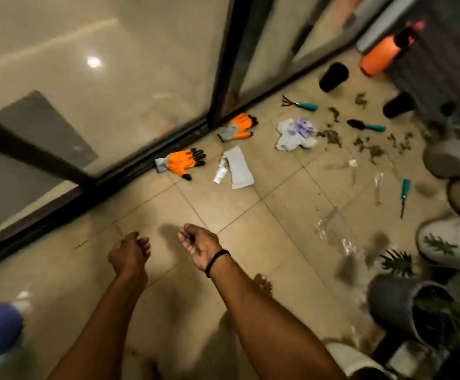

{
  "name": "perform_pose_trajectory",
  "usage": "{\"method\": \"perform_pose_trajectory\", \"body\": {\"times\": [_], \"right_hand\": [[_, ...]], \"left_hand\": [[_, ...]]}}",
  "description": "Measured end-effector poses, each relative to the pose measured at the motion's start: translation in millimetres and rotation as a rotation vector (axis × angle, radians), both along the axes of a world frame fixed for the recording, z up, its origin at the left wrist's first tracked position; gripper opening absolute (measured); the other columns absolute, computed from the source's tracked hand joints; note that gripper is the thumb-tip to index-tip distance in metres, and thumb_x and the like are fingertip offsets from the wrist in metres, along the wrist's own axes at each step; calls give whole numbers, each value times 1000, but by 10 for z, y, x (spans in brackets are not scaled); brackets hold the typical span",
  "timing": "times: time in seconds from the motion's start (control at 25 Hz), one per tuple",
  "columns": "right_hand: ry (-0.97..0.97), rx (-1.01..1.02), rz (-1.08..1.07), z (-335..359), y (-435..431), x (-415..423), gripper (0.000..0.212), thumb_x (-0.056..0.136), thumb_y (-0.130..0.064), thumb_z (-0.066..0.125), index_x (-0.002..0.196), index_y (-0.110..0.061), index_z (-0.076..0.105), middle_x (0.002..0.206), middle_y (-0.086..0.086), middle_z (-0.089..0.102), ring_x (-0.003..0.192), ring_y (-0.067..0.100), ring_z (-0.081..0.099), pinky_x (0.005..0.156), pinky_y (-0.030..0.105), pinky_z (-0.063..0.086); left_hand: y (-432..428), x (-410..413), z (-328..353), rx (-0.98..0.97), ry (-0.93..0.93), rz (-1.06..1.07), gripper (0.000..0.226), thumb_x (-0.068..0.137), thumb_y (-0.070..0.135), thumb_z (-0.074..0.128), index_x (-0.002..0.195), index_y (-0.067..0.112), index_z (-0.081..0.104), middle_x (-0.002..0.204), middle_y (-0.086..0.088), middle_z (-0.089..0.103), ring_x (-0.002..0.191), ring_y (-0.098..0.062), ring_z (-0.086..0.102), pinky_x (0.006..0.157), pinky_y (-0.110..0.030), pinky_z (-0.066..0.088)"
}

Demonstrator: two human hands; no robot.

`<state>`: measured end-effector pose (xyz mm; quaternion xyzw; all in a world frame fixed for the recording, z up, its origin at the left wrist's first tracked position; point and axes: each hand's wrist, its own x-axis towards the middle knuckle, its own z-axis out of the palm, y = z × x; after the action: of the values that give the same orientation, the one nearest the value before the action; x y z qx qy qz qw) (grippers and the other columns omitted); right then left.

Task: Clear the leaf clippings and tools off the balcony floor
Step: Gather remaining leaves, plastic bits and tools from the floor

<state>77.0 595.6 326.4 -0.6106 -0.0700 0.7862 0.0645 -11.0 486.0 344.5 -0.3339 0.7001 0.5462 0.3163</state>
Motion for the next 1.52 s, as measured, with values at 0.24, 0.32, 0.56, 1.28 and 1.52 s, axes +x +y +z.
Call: {"method": "perform_pose_trajectory", "body": {"times": [0.24, 0.32, 0.56, 1.28, 1.52], "right_hand": [[-44, 81, -369, 284, 1966, 1814, 6, 88, 8, 61, 86, 3, 61, 80, 15, 62, 72, 21, 63, 68, 28, 60], [-78, 89, -461, 320, 2413, 2348, 5, 88, 7, 62, 86, 2, 61, 80, 16, 63, 71, 22, 63, 62, 26, 60], [-191, 134, -675, 250, 3328, 3628, 7, 89, 4, 63, 91, -2, 64, 67, 9, 71, 60, 16, 66, 56, 20, 50], [-867, 668, 286, -3595, 4314, 4530, 17, 79, -24, 79, 77, -13, 65, 81, 0, 63, 82, 17, 59, 65, 26, 50], [-955, 1047, 456, -4188, 4250, 4378, 22, 83, -16, 74, 105, -15, 72, 97, 6, 59, 99, 29, 49, 80, 37, 46]], "left_hand": [[2257, 1517, 203, 11, -49, -357, 14, 95, 20, 62, 98, 7, 66, 78, -12, 69, 66, -21, 62, 61, -30, 51], [2817, 1968, 186, 25, -46, -478, 16, 96, 21, 62, 100, 6, 66, 80, -13, 70, 69, -22, 63, 63, -31, 53], [4065, 3091, -97, 61, 53, -908, 21, 96, 28, 65, 102, 8, 67, 86, -9, 72, 69, -18, 65, 65, -31, 54], [5657, 3856, -3520, -211, 628, -1775, 35, 96, 22, 64, 131, 17, 59, 117, -3, 61, 102, -14, 59, 76, -21, 46], [5815, 3822, -4160, -114, 740, -1753, 41, 100, 22, 56, 140, 22, 52, 122, 7, 49, 107, -6, 47, 89, -21, 44]]}}
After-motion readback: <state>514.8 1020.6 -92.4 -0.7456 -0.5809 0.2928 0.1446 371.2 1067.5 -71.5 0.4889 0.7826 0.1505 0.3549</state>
